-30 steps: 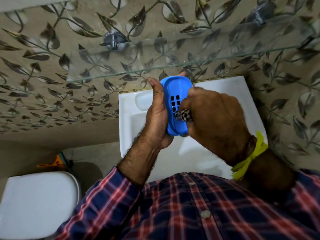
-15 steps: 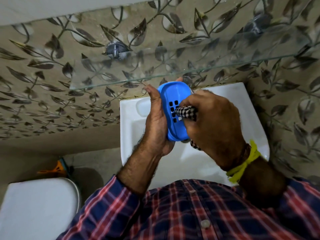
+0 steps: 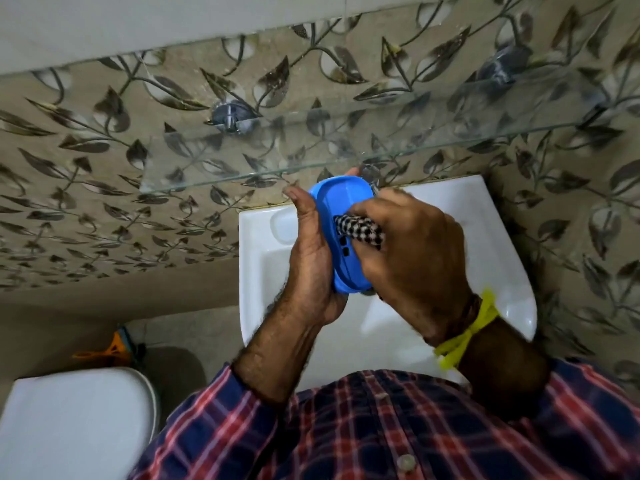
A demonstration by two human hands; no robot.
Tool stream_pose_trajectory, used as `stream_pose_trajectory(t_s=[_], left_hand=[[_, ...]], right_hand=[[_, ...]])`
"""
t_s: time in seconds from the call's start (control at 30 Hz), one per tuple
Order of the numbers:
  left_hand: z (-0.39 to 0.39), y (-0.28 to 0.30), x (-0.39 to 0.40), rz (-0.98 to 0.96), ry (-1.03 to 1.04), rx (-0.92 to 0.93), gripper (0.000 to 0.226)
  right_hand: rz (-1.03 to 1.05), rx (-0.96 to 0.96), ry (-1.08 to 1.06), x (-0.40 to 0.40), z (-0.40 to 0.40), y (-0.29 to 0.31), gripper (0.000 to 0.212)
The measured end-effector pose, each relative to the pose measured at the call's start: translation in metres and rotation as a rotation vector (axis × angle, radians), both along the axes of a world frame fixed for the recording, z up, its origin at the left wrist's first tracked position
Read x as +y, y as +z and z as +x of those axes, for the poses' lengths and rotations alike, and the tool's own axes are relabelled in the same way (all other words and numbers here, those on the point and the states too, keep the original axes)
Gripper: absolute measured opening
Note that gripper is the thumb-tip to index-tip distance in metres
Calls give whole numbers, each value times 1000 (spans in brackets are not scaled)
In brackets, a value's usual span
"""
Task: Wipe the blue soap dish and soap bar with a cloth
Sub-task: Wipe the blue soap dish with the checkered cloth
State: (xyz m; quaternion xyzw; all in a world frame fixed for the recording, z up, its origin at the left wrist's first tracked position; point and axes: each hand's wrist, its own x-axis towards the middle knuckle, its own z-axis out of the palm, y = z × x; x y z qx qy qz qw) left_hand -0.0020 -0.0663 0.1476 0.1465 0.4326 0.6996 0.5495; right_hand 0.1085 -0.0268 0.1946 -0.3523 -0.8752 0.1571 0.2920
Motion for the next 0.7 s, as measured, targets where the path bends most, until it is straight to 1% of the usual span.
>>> stream_pose_trajectory(t_s=[0.1,0.17,0.23,0.27,0.37,0.4,0.53,0.63,0.7], left_hand=[[-4,0,-1,21,-12,-12,95],[0,0,-3,18,-22,3,94],[8,-2,-4,-17,-23,1,90],[11,-2,-4,-27,-27,-10,88],[7,-2,-3,-3,-11,-29,90],[5,-1,-3,7,-9,-24,91],[13,-5,-2,-84,-28,-10,90],[13,-5,-4,-55,-11,-15,86],[13,-5,-5,-57,-13,-10,84]], right_hand=[[27,-76,46,-4,-4,-2,13],[33,-41,11,0,-2,-1,12],[21,50,-89,13,-5,2,16],[13,77,-103,16,-8,4,16],[54,57,-22,3,-12,1,13],[57,48,-24,0,-11,-2,13],[45,88,-197,12,-16,-2,10],[106,21,-126,3,-22,-4,14],[60,13,-141,8,-18,-5,17]])
